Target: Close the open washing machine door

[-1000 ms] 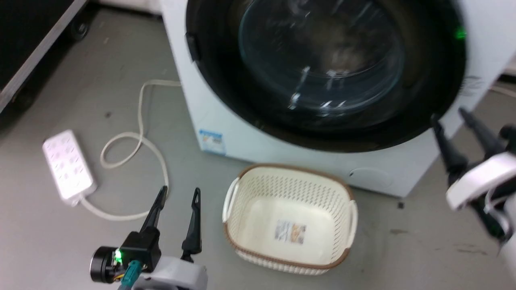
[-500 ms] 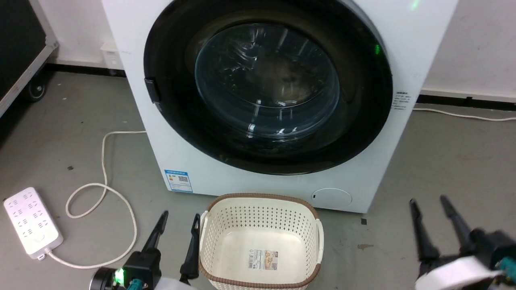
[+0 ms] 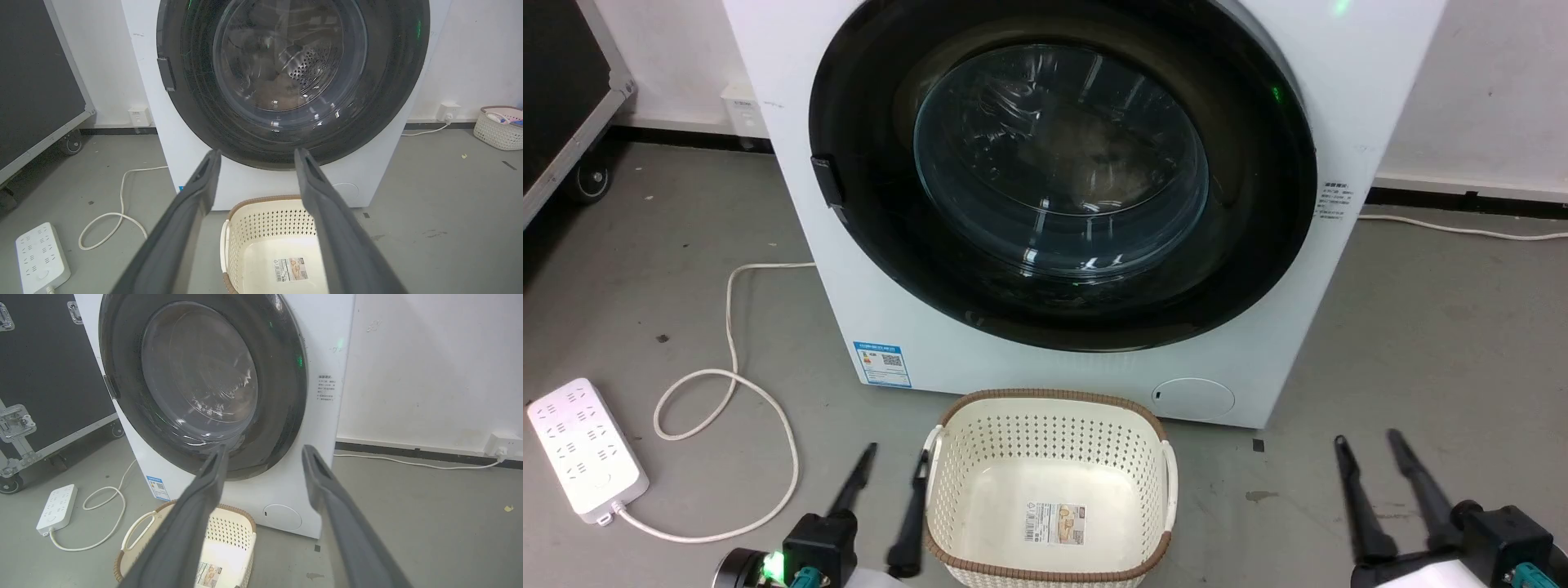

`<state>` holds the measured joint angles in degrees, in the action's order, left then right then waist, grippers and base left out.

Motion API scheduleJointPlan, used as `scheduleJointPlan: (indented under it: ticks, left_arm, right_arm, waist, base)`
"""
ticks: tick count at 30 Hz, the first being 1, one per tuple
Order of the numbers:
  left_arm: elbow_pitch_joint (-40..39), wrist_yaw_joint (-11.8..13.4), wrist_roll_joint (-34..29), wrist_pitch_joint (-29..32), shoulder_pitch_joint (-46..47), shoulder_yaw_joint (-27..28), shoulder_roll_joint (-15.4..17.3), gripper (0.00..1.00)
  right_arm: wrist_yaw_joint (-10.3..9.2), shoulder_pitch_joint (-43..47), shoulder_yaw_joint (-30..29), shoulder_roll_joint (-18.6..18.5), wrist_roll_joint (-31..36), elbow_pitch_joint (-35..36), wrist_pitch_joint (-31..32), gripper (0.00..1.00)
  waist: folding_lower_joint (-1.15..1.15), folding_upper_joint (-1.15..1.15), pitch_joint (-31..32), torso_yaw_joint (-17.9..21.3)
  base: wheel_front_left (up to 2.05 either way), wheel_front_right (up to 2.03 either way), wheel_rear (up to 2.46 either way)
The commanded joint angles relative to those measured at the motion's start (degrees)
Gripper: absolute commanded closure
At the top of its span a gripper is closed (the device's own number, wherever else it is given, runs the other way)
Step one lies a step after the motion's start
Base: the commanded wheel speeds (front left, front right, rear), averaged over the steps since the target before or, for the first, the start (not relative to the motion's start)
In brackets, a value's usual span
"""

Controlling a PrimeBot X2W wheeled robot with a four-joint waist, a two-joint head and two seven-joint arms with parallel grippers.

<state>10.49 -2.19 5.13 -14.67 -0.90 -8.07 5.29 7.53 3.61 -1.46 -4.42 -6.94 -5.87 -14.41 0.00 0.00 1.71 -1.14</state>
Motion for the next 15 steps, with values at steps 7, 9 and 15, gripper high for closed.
scheduleJointPlan:
  ticks: [7,9,15]
  left_arm:
    - [-0.3,0.1,-0.1,0.5,0.0,0.2,-0.1,1.0]
    - [-0.5,0.1,-0.2,0.7,0.0,0.3,-0.1,1.0]
    - [-1.0,0.2,-0.5,1.4,0.1,0.7,-0.3,1.0]
  right_arm:
    - [0.0,-0.1,0.1,0.0,0.2,0.2,0.5,1.0]
    - [0.0,-0.2,0.1,0.1,0.3,0.3,0.7,1.0]
    - [0.0,-0.4,0.1,0.1,0.7,0.6,1.4,1.0]
  waist:
    - [0.0,0.0,-0.1,0.1]
    - [0.0,0.0,-0.1,0.1]
    - [0.0,0.0,-0.2,0.1]
  base:
    - [0.0,0.0,0.0]
    - [0.0,0.0,0.0]
    - [0.0,0.0,0.0]
